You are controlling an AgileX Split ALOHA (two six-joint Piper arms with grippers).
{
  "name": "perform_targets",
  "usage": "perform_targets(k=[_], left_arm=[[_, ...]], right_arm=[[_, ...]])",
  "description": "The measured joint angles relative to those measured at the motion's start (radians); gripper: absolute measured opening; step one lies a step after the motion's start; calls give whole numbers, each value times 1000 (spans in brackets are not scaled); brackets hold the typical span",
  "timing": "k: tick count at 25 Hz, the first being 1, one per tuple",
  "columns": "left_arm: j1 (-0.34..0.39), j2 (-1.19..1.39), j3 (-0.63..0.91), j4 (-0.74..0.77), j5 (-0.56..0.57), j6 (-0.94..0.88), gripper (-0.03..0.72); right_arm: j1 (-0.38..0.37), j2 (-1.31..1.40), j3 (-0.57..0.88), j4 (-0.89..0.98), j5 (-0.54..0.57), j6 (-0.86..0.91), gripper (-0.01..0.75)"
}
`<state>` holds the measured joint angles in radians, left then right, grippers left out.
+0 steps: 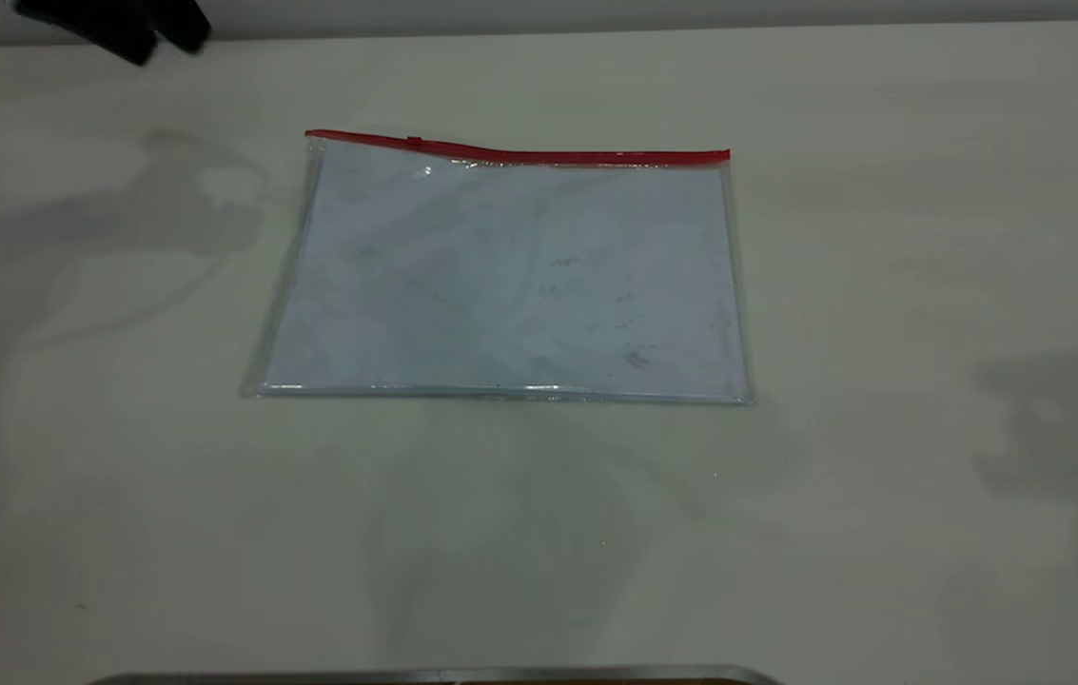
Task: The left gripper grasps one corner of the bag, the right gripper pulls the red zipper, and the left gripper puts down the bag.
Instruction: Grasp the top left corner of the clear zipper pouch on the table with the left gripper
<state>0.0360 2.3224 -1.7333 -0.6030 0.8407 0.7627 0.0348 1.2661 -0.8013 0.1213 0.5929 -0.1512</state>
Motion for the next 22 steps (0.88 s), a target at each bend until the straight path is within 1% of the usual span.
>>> perform_targets(k=[3,10,13,16,19,22], left_arm=[[-6,53,-2,-46,-19,101,578],[-7,166,-9,-221,-86,236,578],[-7,205,-9,-276,-114,256,578],[-7,236,-9,-289,-147,263,578],[-7,261,-11,-309,-157,272,578],[-7,281,-14,-365,-160,316,578]], right_arm=[[0,0,0,0,0,0,557],[0,0,0,0,0,0,557],[0,0,0,0,0,0,557],[0,0,0,0,0,0,557],[0,0,0,0,0,-1,557],[0,0,0,0,-1,-1,557]])
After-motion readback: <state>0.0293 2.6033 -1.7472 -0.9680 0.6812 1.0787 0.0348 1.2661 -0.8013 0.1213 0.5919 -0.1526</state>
